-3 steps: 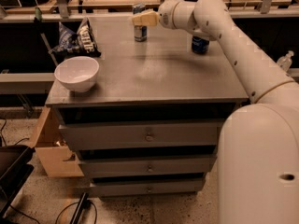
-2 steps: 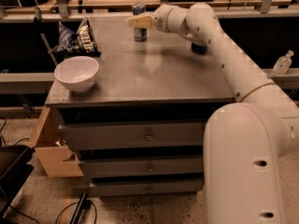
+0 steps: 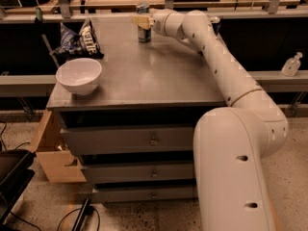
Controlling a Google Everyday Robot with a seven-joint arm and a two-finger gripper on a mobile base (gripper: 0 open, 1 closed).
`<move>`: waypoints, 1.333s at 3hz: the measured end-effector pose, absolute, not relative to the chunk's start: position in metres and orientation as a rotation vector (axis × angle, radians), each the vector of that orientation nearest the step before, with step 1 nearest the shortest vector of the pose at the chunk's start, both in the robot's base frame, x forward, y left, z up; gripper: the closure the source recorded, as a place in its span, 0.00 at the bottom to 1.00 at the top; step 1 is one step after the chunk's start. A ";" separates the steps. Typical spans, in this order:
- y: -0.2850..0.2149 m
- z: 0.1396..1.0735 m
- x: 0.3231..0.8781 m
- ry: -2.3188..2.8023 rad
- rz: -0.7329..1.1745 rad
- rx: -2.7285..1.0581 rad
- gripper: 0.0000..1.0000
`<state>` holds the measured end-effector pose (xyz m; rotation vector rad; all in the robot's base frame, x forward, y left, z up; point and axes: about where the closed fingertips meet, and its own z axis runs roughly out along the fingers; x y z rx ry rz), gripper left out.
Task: Pick redbull can
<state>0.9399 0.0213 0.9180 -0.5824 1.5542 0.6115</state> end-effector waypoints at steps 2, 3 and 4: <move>0.027 0.917 0.940 1.555 0.617 -0.587 0.87; 0.032 0.917 0.939 1.557 0.628 -0.598 1.00; 0.035 0.961 0.925 1.484 0.654 -0.640 1.00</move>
Offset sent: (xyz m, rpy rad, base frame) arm 0.0001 0.0020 -0.0001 0.0001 0.0001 0.0023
